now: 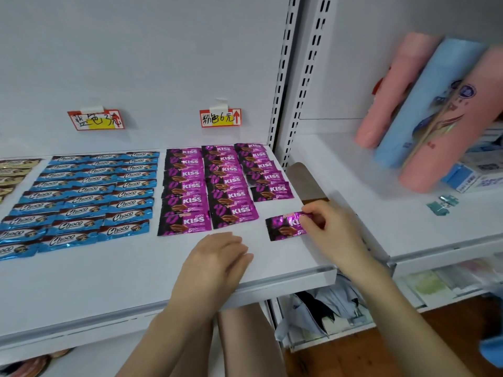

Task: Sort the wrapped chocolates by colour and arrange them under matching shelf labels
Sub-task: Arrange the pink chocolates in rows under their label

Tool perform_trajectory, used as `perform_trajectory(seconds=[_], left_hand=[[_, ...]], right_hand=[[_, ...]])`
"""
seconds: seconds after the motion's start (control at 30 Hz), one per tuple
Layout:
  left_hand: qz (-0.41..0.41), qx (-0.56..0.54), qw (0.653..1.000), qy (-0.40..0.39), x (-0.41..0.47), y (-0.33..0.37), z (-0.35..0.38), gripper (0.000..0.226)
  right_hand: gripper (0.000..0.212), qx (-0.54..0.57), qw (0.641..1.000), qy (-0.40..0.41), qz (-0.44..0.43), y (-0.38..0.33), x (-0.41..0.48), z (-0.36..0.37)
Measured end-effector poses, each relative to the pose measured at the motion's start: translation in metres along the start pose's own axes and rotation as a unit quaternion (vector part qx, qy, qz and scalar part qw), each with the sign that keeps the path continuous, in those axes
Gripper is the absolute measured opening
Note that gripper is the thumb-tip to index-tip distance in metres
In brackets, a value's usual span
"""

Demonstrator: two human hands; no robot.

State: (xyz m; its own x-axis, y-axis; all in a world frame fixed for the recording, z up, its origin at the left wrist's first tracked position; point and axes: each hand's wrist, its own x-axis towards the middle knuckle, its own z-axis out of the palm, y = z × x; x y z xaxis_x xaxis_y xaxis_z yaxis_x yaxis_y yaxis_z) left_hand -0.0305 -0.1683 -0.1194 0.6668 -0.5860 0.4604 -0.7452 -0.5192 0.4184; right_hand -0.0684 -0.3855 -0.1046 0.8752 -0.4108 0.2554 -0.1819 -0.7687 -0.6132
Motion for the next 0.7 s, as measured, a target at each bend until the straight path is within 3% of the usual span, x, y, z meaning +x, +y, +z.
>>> perform_trajectory(seconds=[0.1,0.27,0.7], left_hand=[[0.003,0.011,1.000,-0.011,0.000,0.000,0.001,0.012],[0.022,0.026,0.999,0.012,0.000,-0.003,0.004,0.010],[0.026,0.035,0.999,0.015,-0.002,-0.006,0.007,0.012]], right_hand=[[0.024,-0.067,0.995,0.025,-0.066,-0.003,-0.012,0.003],[0.032,-0.081,0.986,-0.058,-0.135,-0.007,-0.024,0.015],[0.038,-0.115,0.981,-0.061,-0.143,-0.007,0.003,0.031]])
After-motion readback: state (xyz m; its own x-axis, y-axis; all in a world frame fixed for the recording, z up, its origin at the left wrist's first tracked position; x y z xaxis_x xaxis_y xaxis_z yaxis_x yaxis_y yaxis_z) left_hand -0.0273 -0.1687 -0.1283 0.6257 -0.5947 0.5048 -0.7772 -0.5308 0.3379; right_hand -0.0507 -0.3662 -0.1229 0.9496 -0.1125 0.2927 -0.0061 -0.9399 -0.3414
